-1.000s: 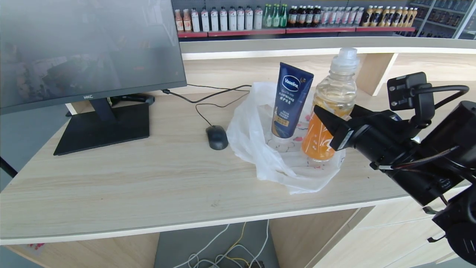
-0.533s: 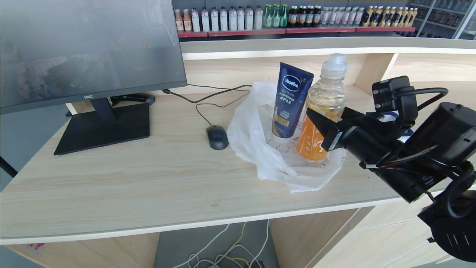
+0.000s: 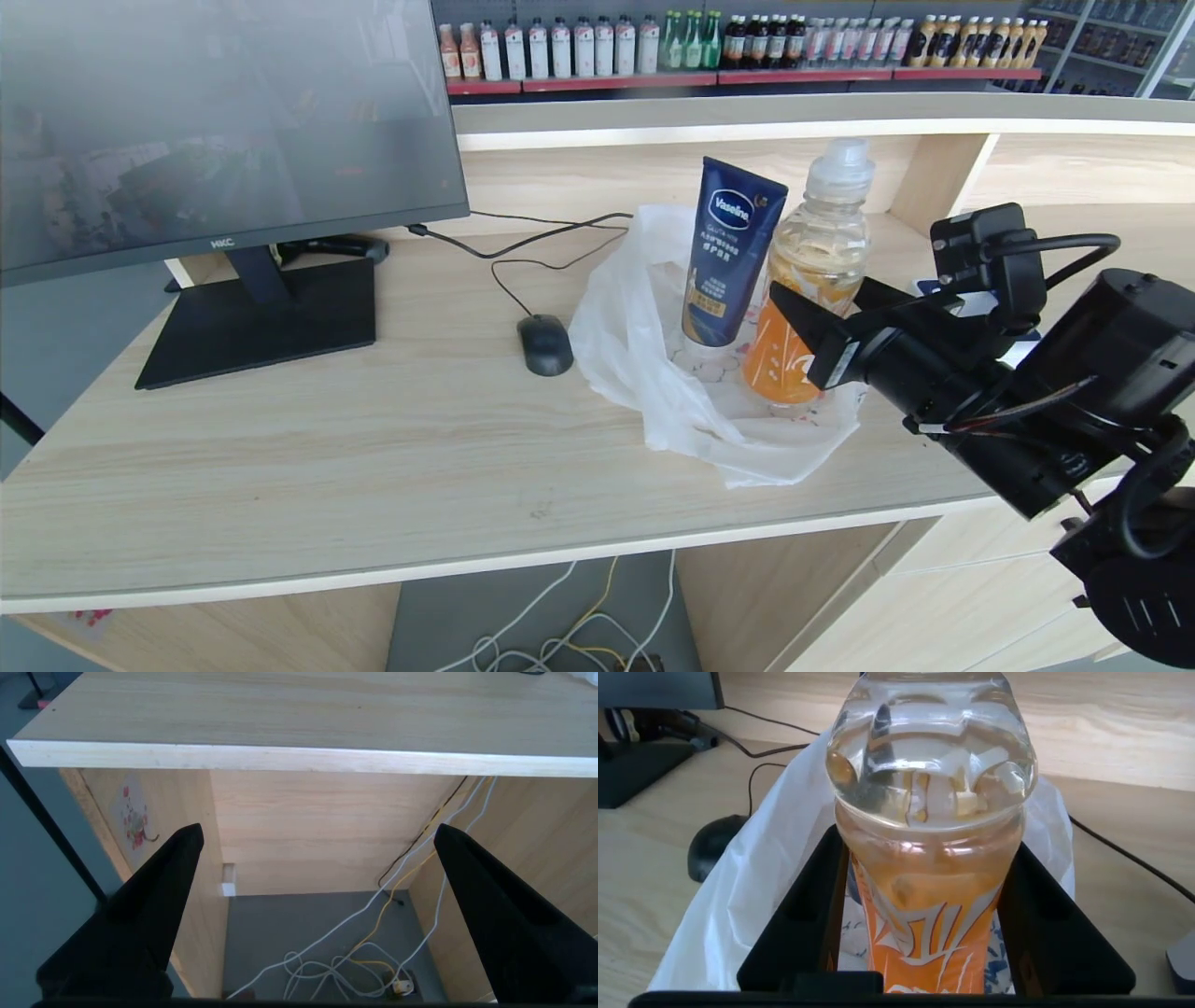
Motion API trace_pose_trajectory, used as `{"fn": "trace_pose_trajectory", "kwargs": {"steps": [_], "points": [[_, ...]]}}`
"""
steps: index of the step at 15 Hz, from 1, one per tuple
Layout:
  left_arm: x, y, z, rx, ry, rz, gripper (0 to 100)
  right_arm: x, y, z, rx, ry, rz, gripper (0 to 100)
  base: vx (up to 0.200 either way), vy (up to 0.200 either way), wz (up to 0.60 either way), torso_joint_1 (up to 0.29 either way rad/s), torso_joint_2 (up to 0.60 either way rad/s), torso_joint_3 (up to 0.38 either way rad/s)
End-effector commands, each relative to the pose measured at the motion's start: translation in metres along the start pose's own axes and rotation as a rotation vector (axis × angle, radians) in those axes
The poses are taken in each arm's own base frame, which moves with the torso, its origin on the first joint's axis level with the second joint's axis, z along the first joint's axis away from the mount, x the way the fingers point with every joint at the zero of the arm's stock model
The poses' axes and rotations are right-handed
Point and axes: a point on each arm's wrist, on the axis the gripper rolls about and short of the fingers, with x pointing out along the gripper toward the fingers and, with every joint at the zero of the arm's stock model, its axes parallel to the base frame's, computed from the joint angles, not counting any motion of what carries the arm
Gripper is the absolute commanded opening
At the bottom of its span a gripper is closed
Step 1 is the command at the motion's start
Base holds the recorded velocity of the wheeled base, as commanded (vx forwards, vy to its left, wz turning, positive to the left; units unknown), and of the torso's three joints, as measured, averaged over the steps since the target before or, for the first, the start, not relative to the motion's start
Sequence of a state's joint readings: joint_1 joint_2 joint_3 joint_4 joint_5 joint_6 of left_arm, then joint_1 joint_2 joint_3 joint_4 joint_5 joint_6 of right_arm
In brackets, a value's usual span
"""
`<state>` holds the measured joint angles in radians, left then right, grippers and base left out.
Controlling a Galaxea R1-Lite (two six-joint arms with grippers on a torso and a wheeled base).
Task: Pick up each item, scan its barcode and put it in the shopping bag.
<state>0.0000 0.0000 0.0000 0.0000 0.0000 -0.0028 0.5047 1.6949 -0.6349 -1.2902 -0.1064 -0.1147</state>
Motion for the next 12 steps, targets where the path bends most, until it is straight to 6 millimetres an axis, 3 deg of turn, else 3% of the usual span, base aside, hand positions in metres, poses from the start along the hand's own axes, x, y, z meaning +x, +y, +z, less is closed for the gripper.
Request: {"fn": "trace_pose_trajectory", "kwargs": {"steps": [1, 12], "points": [[0.0000, 0.0000, 0.0000, 0.000, 0.000, 0.000, 100, -0.0012, 0.0007, -0.0028, -0.002, 0.014, 0.004, 0, 0.000, 0.000, 0.00, 0.000, 0.00, 0.000], [0.0000, 0.0000, 0.0000, 0.000, 0.000, 0.000, 100, -0.0078, 0.0005, -0.0057, 0.006, 0.028, 0.016, 0, 0.000, 0.000, 0.00, 0.000, 0.00, 0.000]]}}
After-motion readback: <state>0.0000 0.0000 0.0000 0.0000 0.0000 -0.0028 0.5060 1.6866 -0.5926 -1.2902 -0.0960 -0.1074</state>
